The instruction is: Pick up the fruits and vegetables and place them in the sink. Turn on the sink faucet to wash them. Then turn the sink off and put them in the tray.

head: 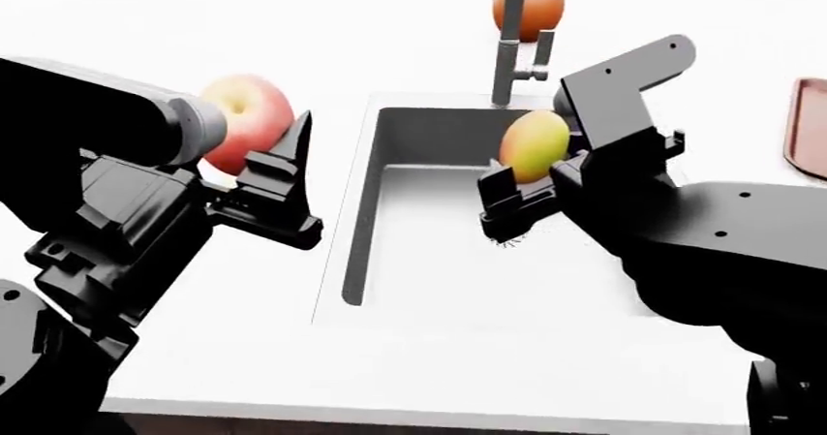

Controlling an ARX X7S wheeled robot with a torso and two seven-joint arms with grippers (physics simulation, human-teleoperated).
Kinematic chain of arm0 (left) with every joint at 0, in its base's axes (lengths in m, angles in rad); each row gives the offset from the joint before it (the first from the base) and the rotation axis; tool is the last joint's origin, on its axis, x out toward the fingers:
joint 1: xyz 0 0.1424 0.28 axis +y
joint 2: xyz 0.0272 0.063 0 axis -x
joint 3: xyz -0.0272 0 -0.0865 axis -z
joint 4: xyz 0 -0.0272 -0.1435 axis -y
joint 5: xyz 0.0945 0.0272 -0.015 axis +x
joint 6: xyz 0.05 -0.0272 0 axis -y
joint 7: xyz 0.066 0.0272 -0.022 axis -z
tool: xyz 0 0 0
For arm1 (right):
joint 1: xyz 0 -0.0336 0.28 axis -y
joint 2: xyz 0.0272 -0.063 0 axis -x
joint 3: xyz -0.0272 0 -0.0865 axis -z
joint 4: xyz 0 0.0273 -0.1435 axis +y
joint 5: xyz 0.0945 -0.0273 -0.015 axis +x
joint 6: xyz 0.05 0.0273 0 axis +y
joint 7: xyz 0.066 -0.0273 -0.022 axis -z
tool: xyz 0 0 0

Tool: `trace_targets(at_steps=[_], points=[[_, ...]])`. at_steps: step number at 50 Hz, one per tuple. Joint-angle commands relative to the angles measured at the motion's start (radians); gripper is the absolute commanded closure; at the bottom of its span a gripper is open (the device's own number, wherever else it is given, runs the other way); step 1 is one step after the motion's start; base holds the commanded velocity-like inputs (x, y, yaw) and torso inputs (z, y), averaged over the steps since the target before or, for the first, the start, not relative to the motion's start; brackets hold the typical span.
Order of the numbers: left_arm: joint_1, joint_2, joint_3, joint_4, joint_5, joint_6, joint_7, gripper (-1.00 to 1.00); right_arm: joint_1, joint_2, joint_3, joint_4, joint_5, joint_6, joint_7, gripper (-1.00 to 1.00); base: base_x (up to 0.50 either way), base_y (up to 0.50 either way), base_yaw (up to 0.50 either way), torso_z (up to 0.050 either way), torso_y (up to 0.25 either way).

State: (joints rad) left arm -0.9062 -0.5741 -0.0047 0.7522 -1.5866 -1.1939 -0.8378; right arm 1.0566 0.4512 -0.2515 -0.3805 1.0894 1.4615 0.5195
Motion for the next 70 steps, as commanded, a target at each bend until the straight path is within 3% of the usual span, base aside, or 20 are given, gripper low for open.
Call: trace_targets(at_steps=[1, 7, 23, 34, 70], points=[[-0.066, 0.002, 0.062, -0.026, -0.001, -0.030, -0.021, 1.00, 0.018, 0.015, -0.023, 0.026, -0.008, -0.018, -0.010, 1.00, -0.09, 0.00, -0.50, 0.000, 0.000], [-0.085, 0.007, 0.093, -0.030, -0.030, -0.041, -0.049, 1.00, 0.036, 0.016, -0.068, 0.063, -0.048, -0.060, -0.039, 1.00, -0.03, 0.00, -0.50, 0.000, 0.000], [-0.147, 0.007, 0.174, -0.042, -0.090, -0.079, -0.074, 1.00, 0.124, -0.007, -0.175, 0.181, -0.094, -0.077, -0.109, 1.00, 0.01, -0.50, 0.00, 0.000, 0.000], [-0.195, 0.000, 0.218, -0.069, -0.108, -0.103, -0.082, 1.00, 0.176, -0.011, -0.233, 0.201, -0.081, -0.041, -0.145, 1.00, 0.34, -0.33, 0.00, 0.000, 0.000], [-0.239, -0.036, 0.267, -0.070, -0.155, -0.100, -0.108, 1.00, 0.219, 0.013, -0.303, 0.200, -0.034, -0.026, -0.159, 1.00, 0.31, 0.09, 0.00, 0.000, 0.001]])
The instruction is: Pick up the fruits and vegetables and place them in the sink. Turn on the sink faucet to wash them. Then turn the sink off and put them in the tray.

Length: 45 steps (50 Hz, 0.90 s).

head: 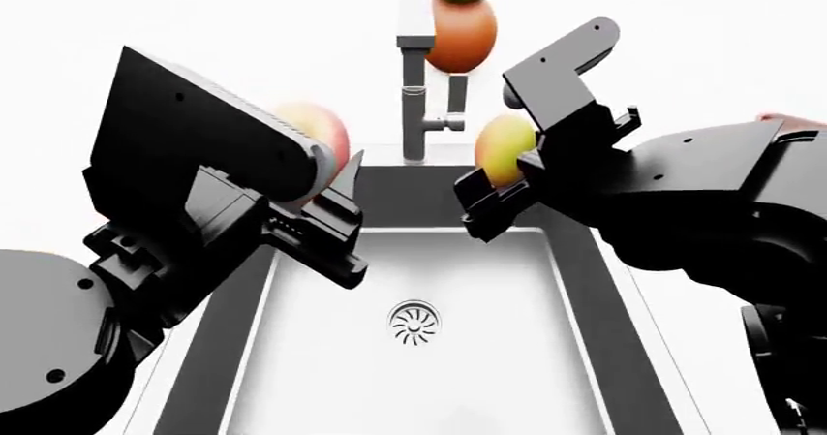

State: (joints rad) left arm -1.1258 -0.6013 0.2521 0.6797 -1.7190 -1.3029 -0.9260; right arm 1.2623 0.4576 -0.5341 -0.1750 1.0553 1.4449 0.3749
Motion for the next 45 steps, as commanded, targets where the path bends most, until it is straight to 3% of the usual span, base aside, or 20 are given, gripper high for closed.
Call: trace_targets(at_steps=[1, 7, 15, 25, 37, 45], points=[[-0.020, -0.009, 0.011, 0.003, -0.024, 0.010, -0.021, 1.00, 0.014, 0.007, -0.022, -0.005, 0.001, -0.011, -0.015, 1.00, 0.50, 0.00, 0.00, 0.000, 0.000], [-0.019, -0.012, 0.017, 0.007, -0.026, 0.014, -0.024, 1.00, 0.018, 0.006, -0.021, -0.003, 0.013, -0.003, -0.004, 1.00, 0.44, 0.00, 0.00, 0.000, 0.000], [-0.003, -0.009, 0.049, 0.021, -0.018, -0.006, 0.002, 1.00, 0.040, 0.004, -0.027, 0.004, 0.046, 0.031, 0.003, 1.00, 0.01, 0.00, 0.00, 0.000, 0.000], [0.027, 0.068, 0.158, 0.019, 0.070, -0.059, 0.061, 1.00, 0.066, 0.012, -0.023, 0.012, 0.070, 0.047, 0.031, 1.00, 0.00, 0.00, 0.00, 0.000, 0.001], [0.084, 0.122, 0.311, -0.024, 0.304, -0.083, 0.321, 1.00, 0.072, 0.028, -0.018, 0.012, 0.088, 0.039, 0.058, 1.00, 0.00, 0.00, 0.00, 0.000, 0.000], [0.099, 0.149, 0.408, -0.087, 0.434, -0.059, 0.402, 1.00, 0.068, 0.033, -0.031, 0.019, 0.088, 0.018, 0.060, 1.00, 0.00, 0.00, 0.00, 0.000, 0.000]])
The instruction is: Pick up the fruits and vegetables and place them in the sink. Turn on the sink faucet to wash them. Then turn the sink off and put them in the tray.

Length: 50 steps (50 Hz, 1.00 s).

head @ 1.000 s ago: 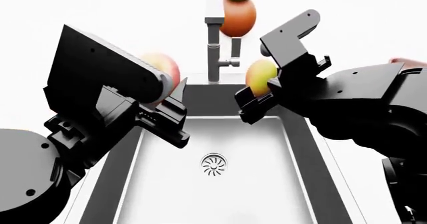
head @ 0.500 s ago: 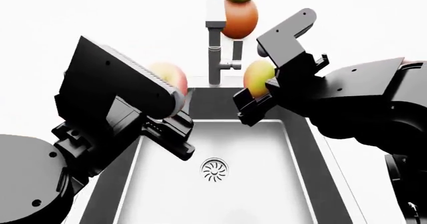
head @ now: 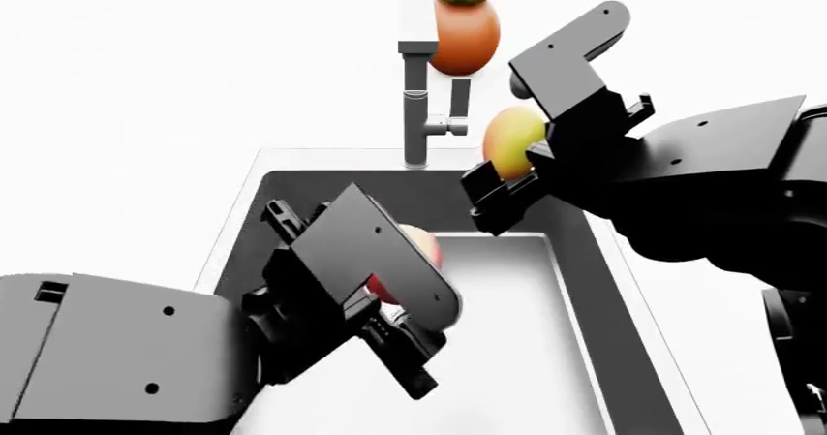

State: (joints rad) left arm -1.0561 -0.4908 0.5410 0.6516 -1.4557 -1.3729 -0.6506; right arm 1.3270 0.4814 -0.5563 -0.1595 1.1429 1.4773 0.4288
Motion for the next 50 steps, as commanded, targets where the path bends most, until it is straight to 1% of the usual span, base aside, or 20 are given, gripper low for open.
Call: trace_targets(at_steps=[1, 11, 20, 33, 41, 50], points=[[0.030, 0.042, 0.130, -0.070, 0.188, 0.018, 0.136, 1.00, 0.002, 0.010, -0.012, 0.005, -0.001, -0.019, 0.005, 1.00, 0.00, 0.00, 0.00, 0.000, 0.000], [0.057, 0.079, 0.216, -0.158, 0.311, 0.077, 0.172, 1.00, -0.009, 0.021, -0.027, 0.005, -0.004, -0.046, 0.002, 1.00, 0.00, 0.00, 0.00, 0.000, 0.000], [0.089, 0.082, 0.298, -0.236, 0.414, 0.109, 0.171, 1.00, -0.021, 0.030, -0.036, 0.003, -0.001, -0.061, 0.002, 1.00, 0.00, 0.00, 0.00, 0.000, 0.000], [0.114, 0.073, 0.348, -0.308, 0.471, 0.134, 0.176, 1.00, -0.017, 0.033, -0.046, 0.007, 0.005, -0.072, 0.005, 1.00, 0.00, 0.00, 0.00, 0.000, 0.001], [0.126, 0.068, 0.395, -0.367, 0.526, 0.172, 0.202, 1.00, -0.019, 0.037, -0.049, 0.007, 0.013, -0.075, 0.010, 1.00, 0.00, 0.00, 0.00, 0.000, 0.000], [0.136, 0.070, 0.420, -0.383, 0.544, 0.186, 0.207, 1.00, -0.021, 0.037, -0.058, 0.010, 0.013, -0.087, 0.009, 1.00, 0.00, 0.00, 0.00, 0.000, 0.000]])
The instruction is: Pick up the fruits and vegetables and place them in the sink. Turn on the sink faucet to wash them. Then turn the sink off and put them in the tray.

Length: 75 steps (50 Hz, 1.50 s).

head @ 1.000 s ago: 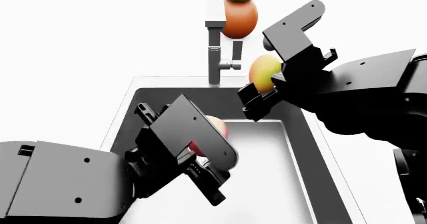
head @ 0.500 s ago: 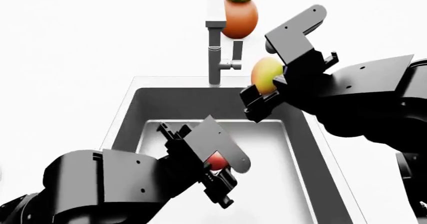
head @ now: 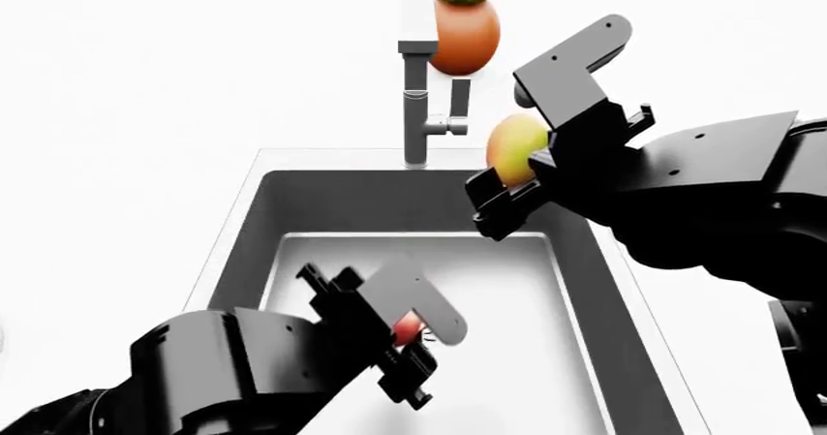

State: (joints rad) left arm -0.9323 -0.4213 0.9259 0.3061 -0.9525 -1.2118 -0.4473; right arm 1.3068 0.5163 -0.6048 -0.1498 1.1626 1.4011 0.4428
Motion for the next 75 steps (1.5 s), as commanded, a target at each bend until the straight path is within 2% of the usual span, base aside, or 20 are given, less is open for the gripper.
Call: trace_targets(at_steps=[1, 5, 6, 23, 36, 47, 57, 68, 71, 75], points=[[0.012, 0.001, 0.035, -0.036, 0.040, 0.025, 0.003, 1.00, -0.001, 0.003, -0.010, 0.001, -0.007, -0.012, -0.006, 1.00, 0.00, 0.00, 0.00, 0.000, 0.000], [0.010, 0.001, 0.036, -0.038, 0.041, 0.029, 0.004, 1.00, -0.002, 0.004, -0.015, 0.002, -0.008, -0.018, -0.008, 1.00, 0.00, 0.00, 0.00, 0.000, 0.000], [0.010, 0.001, 0.038, -0.038, 0.042, 0.030, 0.004, -1.00, -0.002, 0.004, -0.016, 0.003, -0.008, -0.020, -0.008, 1.00, 0.00, 0.00, 0.00, 0.000, 0.000], [-0.004, -0.016, 0.002, 0.008, 0.007, 0.027, -0.009, -1.00, -0.011, 0.010, -0.033, 0.006, -0.009, -0.040, -0.013, 1.00, 0.00, 0.00, 0.00, 0.001, 0.000], [-0.041, -0.077, -0.216, 0.197, -0.199, -0.019, -0.138, -1.00, -0.019, -0.006, -0.081, 0.024, -0.003, -0.022, -0.028, 1.00, 0.00, 0.00, 0.00, 0.000, 0.000], [-0.077, -0.151, -0.412, 0.257, -0.384, -0.014, -0.266, -1.00, -0.002, -0.019, -0.117, 0.045, 0.025, 0.032, -0.031, 1.00, 0.00, 0.00, 0.00, 0.000, 0.000], [-0.122, -0.199, -0.521, 0.239, -0.455, 0.006, -0.376, -1.00, 0.029, -0.015, -0.160, 0.081, 0.035, 0.055, -0.069, 1.00, 0.00, 0.00, 0.00, 0.000, 0.000], [-0.148, -0.244, -0.590, 0.201, -0.420, 0.048, -0.422, -1.00, 0.007, -0.044, -0.266, 0.117, -0.016, -0.005, -0.172, 1.00, 0.00, 0.00, 0.00, 0.000, 0.000], [-0.152, -0.251, -0.629, 0.205, -0.448, 0.073, -0.418, -1.00, -0.005, -0.098, -0.379, 0.200, -0.101, -0.091, -0.302, 1.00, 0.00, 0.00, 0.00, 0.000, 0.000], [-0.157, -0.256, -0.645, 0.208, -0.464, 0.082, -0.420, -1.00, -0.007, -0.135, -0.436, 0.258, -0.144, -0.138, -0.371, 1.00, 0.00, 0.00, 0.00, 0.000, 0.000]])
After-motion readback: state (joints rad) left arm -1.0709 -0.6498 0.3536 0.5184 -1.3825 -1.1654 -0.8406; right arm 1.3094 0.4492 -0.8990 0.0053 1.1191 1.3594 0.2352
